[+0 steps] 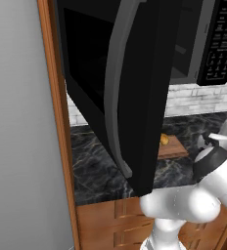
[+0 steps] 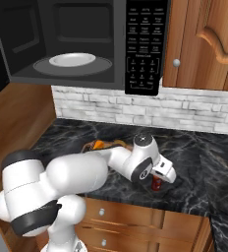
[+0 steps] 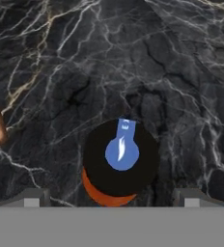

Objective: Retrieve the reheated potato from the microwave, then place the potato, cheese, and condiment on the cutting board.

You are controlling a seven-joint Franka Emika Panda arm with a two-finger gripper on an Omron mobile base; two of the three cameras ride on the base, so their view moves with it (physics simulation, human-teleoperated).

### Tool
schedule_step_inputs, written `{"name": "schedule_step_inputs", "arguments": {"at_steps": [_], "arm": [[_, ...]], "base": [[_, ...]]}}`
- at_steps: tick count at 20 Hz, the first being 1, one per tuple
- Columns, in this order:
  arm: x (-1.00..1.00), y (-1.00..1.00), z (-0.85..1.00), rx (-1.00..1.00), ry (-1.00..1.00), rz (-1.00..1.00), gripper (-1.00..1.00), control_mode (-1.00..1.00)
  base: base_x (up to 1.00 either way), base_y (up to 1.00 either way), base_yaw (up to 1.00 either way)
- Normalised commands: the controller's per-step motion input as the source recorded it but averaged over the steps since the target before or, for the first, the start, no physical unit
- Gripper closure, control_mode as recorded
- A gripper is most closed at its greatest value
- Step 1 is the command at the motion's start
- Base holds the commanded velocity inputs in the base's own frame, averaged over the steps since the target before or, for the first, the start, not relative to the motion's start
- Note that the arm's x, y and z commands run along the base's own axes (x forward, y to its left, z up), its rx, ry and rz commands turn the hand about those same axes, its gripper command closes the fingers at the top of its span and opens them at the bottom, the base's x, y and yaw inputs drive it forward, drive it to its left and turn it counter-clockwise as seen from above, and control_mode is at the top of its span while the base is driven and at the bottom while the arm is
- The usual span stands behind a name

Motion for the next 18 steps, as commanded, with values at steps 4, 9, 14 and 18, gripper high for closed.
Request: {"name": "schedule_step_inputs", "arguments": {"at_steps": [4,9,14,18], "arm": [[0.05,-0.1,-0.04,0.0,0.0,0.0,-1.0,-1.0],[0.13,-0.04,-0.06,0.0,0.0,0.0,-1.0,-1.0],[0.17,0.0,-0.16,0.0,0.0,0.0,-1.0,-1.0],[0.04,0.0,-0.14,0.0,0.0,0.0,1.0,-1.0]], "base": [[0.0,0.0,0.0],[0.0,0.0,0.0],[0.0,0.0,0.0],[0.0,0.0,0.0]]}}
